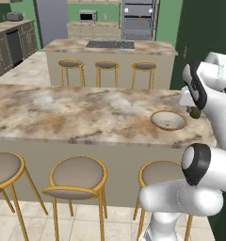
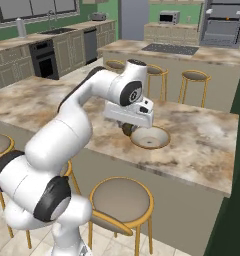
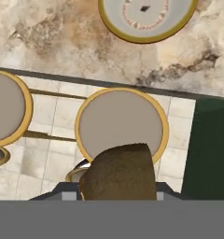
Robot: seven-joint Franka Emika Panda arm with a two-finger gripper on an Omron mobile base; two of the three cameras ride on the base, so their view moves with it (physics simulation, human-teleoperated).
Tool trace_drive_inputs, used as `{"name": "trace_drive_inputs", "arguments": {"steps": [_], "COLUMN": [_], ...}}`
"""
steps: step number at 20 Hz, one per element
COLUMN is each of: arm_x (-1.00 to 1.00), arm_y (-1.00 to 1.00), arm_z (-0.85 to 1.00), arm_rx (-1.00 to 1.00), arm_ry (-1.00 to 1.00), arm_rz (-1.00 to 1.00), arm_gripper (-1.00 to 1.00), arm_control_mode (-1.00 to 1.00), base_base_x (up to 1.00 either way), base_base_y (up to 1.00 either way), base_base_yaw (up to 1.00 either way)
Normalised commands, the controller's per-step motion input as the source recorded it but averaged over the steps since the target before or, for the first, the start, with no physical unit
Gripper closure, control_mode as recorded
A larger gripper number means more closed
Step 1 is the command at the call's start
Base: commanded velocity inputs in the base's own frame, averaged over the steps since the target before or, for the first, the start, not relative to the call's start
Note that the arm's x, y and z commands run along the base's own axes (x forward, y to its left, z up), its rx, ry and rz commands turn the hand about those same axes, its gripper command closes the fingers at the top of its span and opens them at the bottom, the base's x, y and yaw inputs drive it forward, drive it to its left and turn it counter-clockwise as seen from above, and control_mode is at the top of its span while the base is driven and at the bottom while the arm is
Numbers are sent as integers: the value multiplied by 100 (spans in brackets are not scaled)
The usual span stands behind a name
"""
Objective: Retrieve the kiwi and tangerine from the fridge and place them into the bowl on the dining table.
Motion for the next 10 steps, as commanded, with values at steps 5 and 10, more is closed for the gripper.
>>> {"name": "trace_drive_inputs", "arguments": {"steps": [5, 10], "arm_x": [98, 92], "arm_y": [0, 0], "arm_z": [-47, -41], "arm_rx": [1, 0], "arm_ry": [30, 28], "arm_rz": [12, 9], "arm_gripper": [100, 100], "arm_control_mode": [-100, -100], "base_base_x": [0, 0], "base_base_y": [0, 0], "base_base_yaw": [0, 0]}}
